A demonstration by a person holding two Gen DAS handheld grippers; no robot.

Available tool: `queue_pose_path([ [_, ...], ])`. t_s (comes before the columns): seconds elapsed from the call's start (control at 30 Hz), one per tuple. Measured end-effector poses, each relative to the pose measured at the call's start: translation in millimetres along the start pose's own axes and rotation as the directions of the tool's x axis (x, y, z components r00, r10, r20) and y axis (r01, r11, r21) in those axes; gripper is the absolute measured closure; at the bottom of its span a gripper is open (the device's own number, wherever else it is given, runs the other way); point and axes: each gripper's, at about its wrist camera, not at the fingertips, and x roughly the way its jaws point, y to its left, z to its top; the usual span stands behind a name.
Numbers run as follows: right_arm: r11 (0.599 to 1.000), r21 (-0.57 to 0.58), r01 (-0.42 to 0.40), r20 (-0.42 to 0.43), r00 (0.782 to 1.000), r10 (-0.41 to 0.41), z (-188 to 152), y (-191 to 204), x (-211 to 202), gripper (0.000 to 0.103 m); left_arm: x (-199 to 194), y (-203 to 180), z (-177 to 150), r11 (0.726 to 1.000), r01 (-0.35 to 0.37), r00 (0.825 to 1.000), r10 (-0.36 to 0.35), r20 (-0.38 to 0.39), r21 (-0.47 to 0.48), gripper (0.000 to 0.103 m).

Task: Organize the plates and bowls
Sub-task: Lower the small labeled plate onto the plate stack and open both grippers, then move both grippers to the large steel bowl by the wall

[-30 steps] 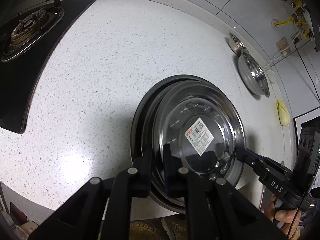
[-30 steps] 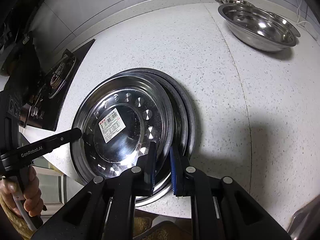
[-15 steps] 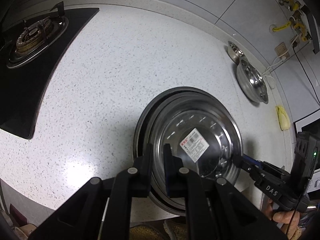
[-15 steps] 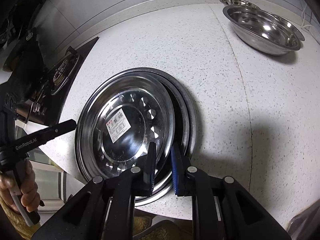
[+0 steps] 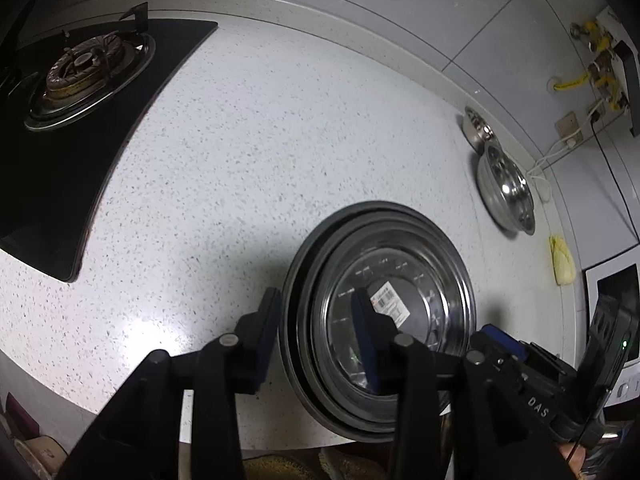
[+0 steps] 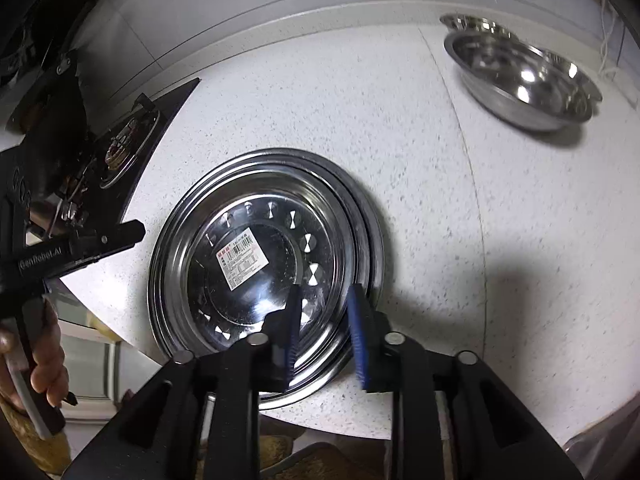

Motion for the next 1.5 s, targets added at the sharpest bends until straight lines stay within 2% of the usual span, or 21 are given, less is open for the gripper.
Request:
queue_pose_path([
  [0.13, 1.0, -0.001, -0.017, 0.016, 1.0, 0.017, 2, -1, -6, 0.074, -1, 1, 5, 1.0, 0.005, 1.0, -0.005, 0.002, -0.02, 0.061],
  [0.2, 1.0, 0.007, -0.024, 0.024, 0.999, 0.024, 4, -4, -9, 0.066, 0, 2, 7, 1.0, 0.0, 1.0, 0.0, -0.005, -0.03, 0.06],
  [0.27, 1.0, 0.014, -0.021, 0.028, 0.999, 0.021, 6, -9, -11, 0.065, 1, 0, 9, 0.999, -0.01, 1.0, 0.009, -0.011, -0.034, 0.06],
  [0.43, 0.997, 0.076, -0.013, 0.049, 0.999, 0.01, 19, -37, -20, 0.064, 8, -16, 18, 0.999, -0.007, 1.0, 0.006, -0.029, -0.037, 0.06],
  [0.5, 0.994, 0.113, 0.003, 0.071, 0.997, -0.011, 23, -58, -29, 0.058, 14, -26, 22, 0.999, 0.002, 0.999, -0.004, -0.04, -0.043, 0.06],
  [0.77, 0.966, 0.244, 0.092, 0.149, 0.98, -0.13, 50, -136, -66, 0.055, 43, -96, 39, 0.999, 0.047, 0.995, -0.045, -0.091, 0.017, 0.06],
  [0.93, 0.947, 0.299, 0.115, 0.172, 0.97, -0.172, 76, -177, -75, 0.054, 72, -145, 69, 0.997, 0.074, 0.991, -0.07, -0.114, 0.028, 0.06],
  [1.07, 0.936, 0.329, 0.123, 0.169, 0.968, -0.187, 103, -206, -70, 0.049, 97, -183, 96, 0.995, 0.09, 0.992, -0.086, -0.093, 0.034, 0.06],
  [1.2, 0.932, 0.338, 0.132, 0.143, 0.971, -0.189, 132, -227, -51, 0.048, 132, -217, 120, 0.996, 0.088, 0.992, -0.084, -0.094, 0.034, 0.06],
  [1.37, 0.92, 0.366, 0.141, 0.098, 0.977, -0.189, 153, -252, -23, 0.048, 173, -235, 135, 0.998, 0.056, 0.99, -0.052, -0.133, 0.031, 0.06],
  [1.5, 0.921, 0.358, 0.156, 0.066, 0.979, -0.192, 165, -262, -3, 0.048, 187, -245, 147, 0.998, 0.056, 0.992, -0.051, -0.112, 0.041, 0.06],
])
